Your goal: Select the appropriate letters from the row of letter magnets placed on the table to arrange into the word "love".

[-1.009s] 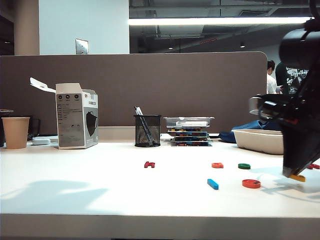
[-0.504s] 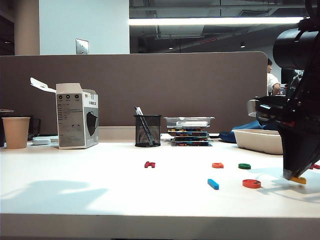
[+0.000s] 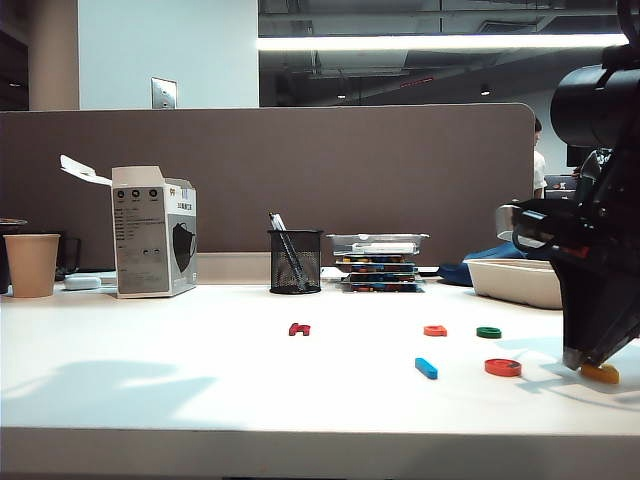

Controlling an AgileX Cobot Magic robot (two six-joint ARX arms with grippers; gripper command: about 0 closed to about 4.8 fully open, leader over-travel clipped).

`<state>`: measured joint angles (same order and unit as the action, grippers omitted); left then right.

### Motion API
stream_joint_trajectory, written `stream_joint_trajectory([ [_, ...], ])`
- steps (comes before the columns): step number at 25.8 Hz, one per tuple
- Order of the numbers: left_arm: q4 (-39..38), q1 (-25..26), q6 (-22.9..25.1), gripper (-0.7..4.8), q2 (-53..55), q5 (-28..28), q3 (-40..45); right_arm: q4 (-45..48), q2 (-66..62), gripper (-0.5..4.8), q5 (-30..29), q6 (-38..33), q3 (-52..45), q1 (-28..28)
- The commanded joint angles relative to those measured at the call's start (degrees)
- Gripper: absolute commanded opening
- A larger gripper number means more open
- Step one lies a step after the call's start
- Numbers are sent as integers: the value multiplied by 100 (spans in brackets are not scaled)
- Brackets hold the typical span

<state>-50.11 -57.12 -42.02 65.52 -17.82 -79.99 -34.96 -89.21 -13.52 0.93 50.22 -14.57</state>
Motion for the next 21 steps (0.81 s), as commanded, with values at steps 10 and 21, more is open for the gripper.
stream_joint_trajectory([
  [10,42,9,22,-4,-15,2,-15,-129,11,95,514,-1263,1095,-11],
  [21,44,9,22,-4,-15,-11,-15,-146,-643,235,1360,-1965,1829,-592],
])
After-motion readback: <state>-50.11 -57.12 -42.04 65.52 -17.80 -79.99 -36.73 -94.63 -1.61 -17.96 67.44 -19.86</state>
